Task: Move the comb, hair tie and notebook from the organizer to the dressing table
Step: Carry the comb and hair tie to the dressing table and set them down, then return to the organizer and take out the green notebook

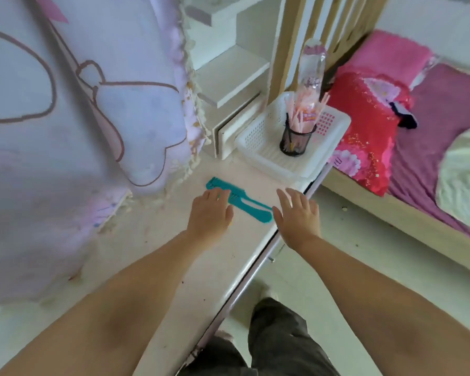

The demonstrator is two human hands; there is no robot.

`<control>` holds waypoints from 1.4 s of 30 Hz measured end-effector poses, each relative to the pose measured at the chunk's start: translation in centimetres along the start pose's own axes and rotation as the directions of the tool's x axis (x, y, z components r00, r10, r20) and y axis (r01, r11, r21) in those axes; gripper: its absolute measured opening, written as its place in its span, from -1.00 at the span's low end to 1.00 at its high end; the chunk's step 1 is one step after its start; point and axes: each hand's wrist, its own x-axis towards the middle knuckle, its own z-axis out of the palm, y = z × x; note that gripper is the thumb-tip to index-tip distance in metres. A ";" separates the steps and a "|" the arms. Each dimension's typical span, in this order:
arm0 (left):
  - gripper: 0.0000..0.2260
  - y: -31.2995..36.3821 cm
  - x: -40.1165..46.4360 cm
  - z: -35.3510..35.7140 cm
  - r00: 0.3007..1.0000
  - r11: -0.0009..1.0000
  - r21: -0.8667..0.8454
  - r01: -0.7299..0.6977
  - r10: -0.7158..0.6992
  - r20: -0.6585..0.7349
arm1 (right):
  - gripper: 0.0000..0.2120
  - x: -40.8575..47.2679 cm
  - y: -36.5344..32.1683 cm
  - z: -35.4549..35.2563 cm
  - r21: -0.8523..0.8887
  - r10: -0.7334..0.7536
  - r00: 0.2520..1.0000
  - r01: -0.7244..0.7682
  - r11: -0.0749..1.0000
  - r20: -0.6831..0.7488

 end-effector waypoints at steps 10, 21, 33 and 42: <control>-0.57 22.8 -6.3 0.4 0.727 0.731 -0.168 -0.662 0.680 0.097 | -0.48 -23.7 11.8 -0.5 0.166 0.639 0.767 -0.624 0.764 -0.058; -0.62 53.7 -37.3 3.9 0.088 0.126 -0.258 -0.958 0.984 0.152 | -0.46 -67.0 20.9 3.9 0.196 0.997 0.081 -0.977 0.078 0.009; -0.59 77.1 -69.1 5.5 -0.380 -0.322 -0.321 -0.891 0.915 0.134 | -0.47 -100.9 27.7 5.3 0.261 0.895 -0.445 -0.859 -0.440 0.045; -0.58 101.8 -87.8 6.5 -0.565 -0.521 -0.295 -0.801 0.821 0.085 | -0.48 -121.5 44.7 2.9 0.282 0.777 -0.629 -0.749 -0.600 -0.015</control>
